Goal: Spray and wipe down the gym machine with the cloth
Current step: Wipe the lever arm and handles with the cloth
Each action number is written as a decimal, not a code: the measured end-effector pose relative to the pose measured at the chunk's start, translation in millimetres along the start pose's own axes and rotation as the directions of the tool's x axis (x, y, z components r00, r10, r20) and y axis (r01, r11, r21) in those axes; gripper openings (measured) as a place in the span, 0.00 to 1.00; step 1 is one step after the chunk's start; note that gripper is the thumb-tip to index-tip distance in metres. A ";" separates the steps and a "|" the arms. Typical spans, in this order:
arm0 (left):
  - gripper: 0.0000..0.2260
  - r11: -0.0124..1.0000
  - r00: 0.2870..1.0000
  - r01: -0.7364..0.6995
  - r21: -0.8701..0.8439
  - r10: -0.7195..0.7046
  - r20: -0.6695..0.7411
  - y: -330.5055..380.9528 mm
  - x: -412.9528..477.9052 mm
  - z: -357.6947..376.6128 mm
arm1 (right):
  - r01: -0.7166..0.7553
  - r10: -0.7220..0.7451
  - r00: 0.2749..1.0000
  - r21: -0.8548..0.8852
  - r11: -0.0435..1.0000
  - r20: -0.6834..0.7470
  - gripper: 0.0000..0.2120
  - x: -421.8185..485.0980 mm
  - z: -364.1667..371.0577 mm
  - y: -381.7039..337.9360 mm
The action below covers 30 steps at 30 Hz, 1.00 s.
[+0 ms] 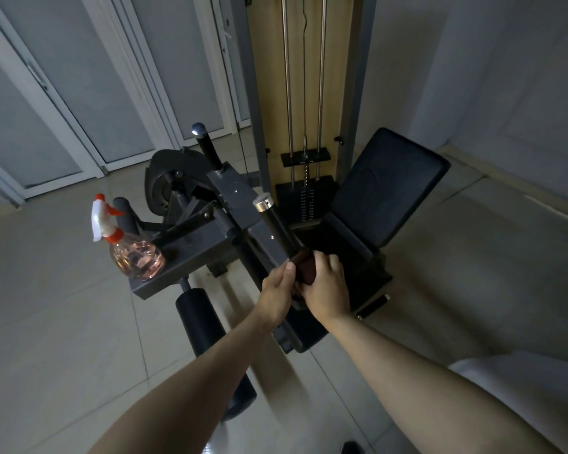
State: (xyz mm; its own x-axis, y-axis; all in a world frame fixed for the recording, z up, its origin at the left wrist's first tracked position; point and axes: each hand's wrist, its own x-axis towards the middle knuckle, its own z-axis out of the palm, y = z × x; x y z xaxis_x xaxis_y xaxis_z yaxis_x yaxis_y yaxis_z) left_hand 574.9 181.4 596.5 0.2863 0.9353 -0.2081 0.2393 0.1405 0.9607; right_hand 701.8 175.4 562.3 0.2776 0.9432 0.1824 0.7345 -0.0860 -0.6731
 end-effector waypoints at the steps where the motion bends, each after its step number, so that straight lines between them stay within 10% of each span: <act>1: 0.21 0.999 1.000 0.027 0.020 -0.027 0.000 -7.3 2.3 1.1 | -0.001 0.002 1.000 -0.034 0.999 0.006 0.28 0.6 -1.2 0.0; 9: 0.25 1.000 0.999 0.002 0.026 -0.001 -0.042 -15.0 -6.4 2.8 | 0.062 -0.039 0.996 -0.297 0.953 0.084 0.14 -26.0 -10.2 10.4; 15: 0.34 0.999 0.996 -0.041 0.021 0.042 -0.074 -42.9 -15.8 -1.1 | -0.126 0.119 0.991 0.111 0.986 0.064 0.13 -54.8 15.7 -3.6; 20: 0.18 0.945 0.992 0.032 -0.327 -0.071 -0.108 -42.9 -9.4 -15.5 | -0.061 0.017 0.991 0.353 0.934 0.129 0.29 -38.1 12.3 -21.0; 27: 0.08 0.971 0.895 -0.150 -0.185 0.054 -0.443 -18.1 16.1 -37.4 | -0.116 0.131 0.991 0.459 0.881 0.000 0.20 -11.4 -8.7 -5.5; 30: 0.09 0.973 0.923 -0.226 0.056 0.232 -0.306 -11.9 29.3 -32.6 | -0.250 0.227 0.968 0.311 0.917 0.110 0.17 12.9 -8.3 -9.0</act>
State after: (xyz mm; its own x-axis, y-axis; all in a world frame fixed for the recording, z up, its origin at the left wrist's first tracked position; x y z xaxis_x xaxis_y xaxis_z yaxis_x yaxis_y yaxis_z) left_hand 550.2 217.7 585.0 0.0354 0.9956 0.0871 0.2196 -0.0928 0.9712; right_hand 703.9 185.6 576.6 0.3671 0.9286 -0.0547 0.4119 -0.2150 -0.8855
